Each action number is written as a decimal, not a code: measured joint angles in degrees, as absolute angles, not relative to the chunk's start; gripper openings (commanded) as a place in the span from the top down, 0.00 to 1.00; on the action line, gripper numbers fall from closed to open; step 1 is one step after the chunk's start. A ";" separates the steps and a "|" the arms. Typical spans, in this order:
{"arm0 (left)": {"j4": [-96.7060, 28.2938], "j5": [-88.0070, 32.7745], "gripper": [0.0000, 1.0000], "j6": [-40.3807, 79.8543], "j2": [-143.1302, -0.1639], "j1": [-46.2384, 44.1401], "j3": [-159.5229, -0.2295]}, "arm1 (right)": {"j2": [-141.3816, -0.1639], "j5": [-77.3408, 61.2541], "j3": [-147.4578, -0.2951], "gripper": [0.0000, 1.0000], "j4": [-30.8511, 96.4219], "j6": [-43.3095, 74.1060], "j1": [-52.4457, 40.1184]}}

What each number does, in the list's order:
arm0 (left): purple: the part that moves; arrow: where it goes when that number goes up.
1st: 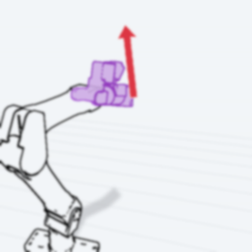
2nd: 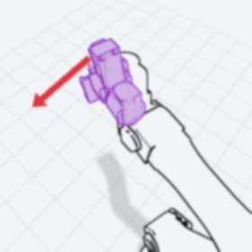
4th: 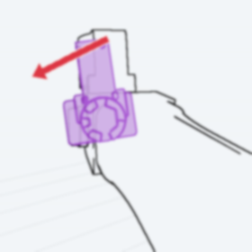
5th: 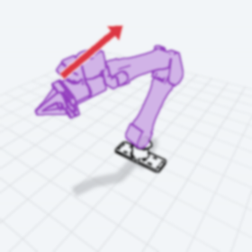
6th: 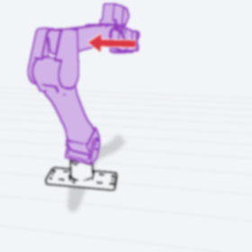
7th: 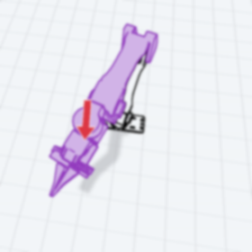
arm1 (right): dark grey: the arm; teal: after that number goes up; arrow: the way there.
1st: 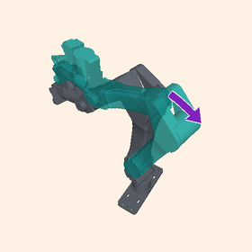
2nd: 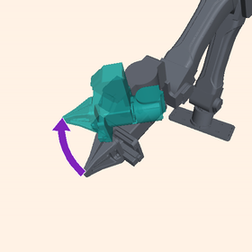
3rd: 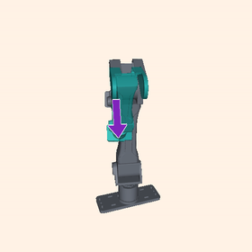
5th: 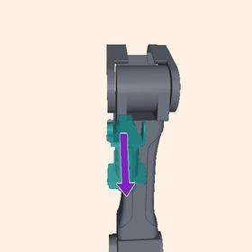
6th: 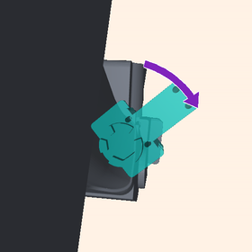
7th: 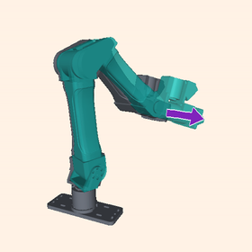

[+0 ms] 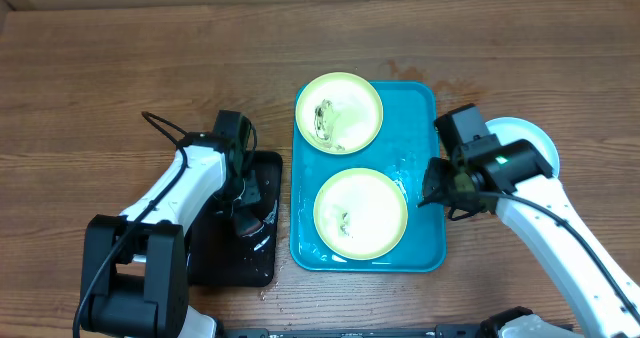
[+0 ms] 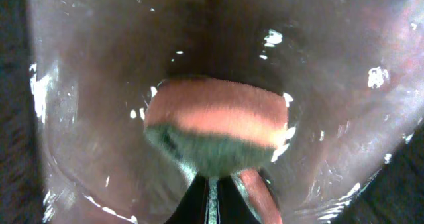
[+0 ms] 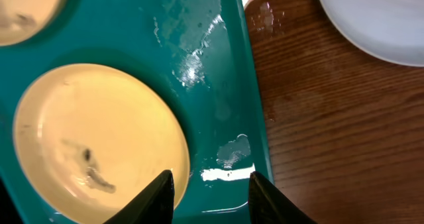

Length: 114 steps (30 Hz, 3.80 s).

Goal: Clean dirty plates on tray and stack at the side

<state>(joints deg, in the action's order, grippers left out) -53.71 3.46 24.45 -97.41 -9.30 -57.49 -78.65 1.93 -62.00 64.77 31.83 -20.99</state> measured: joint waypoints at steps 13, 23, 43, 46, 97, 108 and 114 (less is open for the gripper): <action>-72.88 1.74 0.96 19.14 -93.12 -9.32 -89.25 | -90.78 -5.82 -59.55 0.55 53.39 20.38 -20.99; -77.08 -8.82 0.96 16.27 -92.05 -13.26 -96.86 | -98.00 -12.84 -53.98 0.96 44.73 18.24 -20.99; -43.64 -9.63 0.96 30.55 -105.62 -38.76 -76.47 | -97.65 -8.75 -53.87 0.96 44.62 26.24 -21.21; -43.24 -8.47 0.96 33.34 -109.97 -41.43 -76.49 | -97.65 -8.71 -53.89 0.96 44.77 26.20 -21.21; -57.43 -5.91 0.51 26.37 -115.52 -36.69 -88.86 | -97.60 -8.56 -53.89 0.96 45.17 26.13 -21.21; -47.94 -4.40 0.96 25.45 -116.40 -37.54 -82.81 | -97.60 -8.54 -53.89 0.96 45.17 26.15 -21.21; -49.50 -7.16 0.16 23.86 -116.40 -37.50 -82.81 | -97.60 -8.56 -53.89 0.96 45.21 26.13 -21.21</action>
<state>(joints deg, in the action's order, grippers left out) -49.50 -7.16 23.86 -116.40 -37.50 -82.81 -97.60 -8.56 -53.89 45.21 26.13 -21.21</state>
